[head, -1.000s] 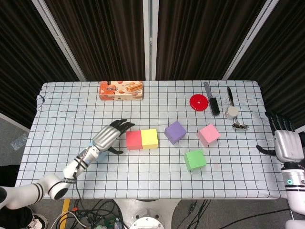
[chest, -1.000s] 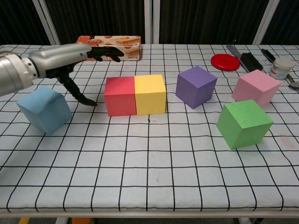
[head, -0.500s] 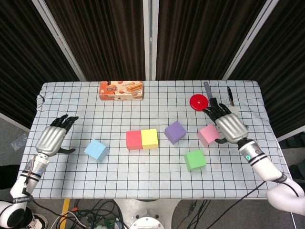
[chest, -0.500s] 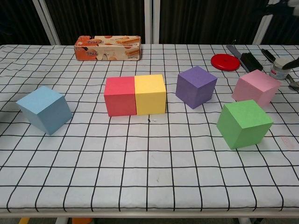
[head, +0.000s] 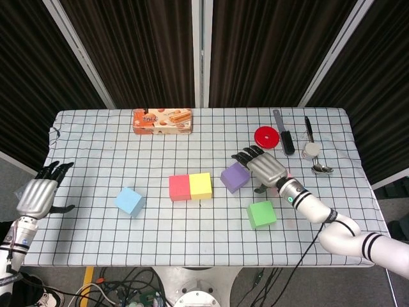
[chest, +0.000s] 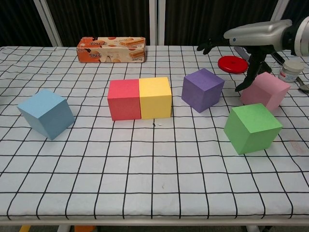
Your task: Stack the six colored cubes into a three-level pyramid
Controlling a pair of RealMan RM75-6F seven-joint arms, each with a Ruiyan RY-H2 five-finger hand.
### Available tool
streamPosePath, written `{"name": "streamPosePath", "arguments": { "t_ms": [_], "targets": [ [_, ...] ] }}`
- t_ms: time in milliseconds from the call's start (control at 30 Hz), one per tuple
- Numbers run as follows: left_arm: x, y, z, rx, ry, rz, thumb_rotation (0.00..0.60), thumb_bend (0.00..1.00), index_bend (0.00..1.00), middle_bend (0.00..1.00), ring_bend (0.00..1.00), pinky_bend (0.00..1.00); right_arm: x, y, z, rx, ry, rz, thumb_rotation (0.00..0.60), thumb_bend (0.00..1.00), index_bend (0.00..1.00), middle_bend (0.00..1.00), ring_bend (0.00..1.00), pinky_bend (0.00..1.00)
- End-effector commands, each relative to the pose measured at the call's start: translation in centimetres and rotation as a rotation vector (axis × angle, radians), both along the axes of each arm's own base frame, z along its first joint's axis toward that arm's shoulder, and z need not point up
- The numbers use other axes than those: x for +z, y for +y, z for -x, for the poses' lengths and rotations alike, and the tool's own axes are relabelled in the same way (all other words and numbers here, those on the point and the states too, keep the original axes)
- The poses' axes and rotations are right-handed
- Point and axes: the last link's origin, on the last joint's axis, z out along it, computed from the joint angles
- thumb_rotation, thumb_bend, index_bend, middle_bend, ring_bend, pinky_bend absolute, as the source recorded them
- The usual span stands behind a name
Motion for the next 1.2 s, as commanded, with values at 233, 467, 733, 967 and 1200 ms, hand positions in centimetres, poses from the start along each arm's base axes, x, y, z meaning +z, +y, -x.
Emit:
{"name": "streamPosePath", "arguments": {
  "t_ms": [233,467,733,967,1200],
  "targets": [
    [-0.1,-0.5,1.1,0.014,0.003,-0.050,0.600,0.00,0.07,0.13,0.03,0.12,-2.6,-1.4,-1.1,-0.003,0.002,-0.035,0.600,0.01,0.00,0.13,0.00,0.00],
    [-0.5,-0.6,1.8,0.053,0.021,-0.013,0.600,0.00,0.07,0.13,0.03,0.12,-3.3,-1.2,-1.3,-0.006,-0.054,-0.042,0.600,0.13,0.00,0.30,0.00,0.00],
    [-0.4,-0.6,2.0,0.065,0.013,-0.017,0.600,0.00,0.07,0.13,0.03,0.12,-2.0,-1.2,-1.4,-0.009,-0.116,0.010,0.600,0.19,0.00,0.46,0.05,0.00],
    [-0.2,-0.6,2.0,0.060,-0.015,-0.018,0.600,0.00,0.07,0.13,0.03,0.12,-1.5,-0.3,-2.4,-0.098,-0.164,-0.028,0.600,0.16,0.00,0.49,0.06,0.00],
    [-0.2,-0.7,2.3,0.064,-0.025,-0.012,0.600,0.00,0.07,0.13,0.03,0.12,-2.2,0.8,-3.9,-0.153,-0.138,-0.065,0.600,0.16,0.00,0.51,0.07,0.00]
  ]
}}
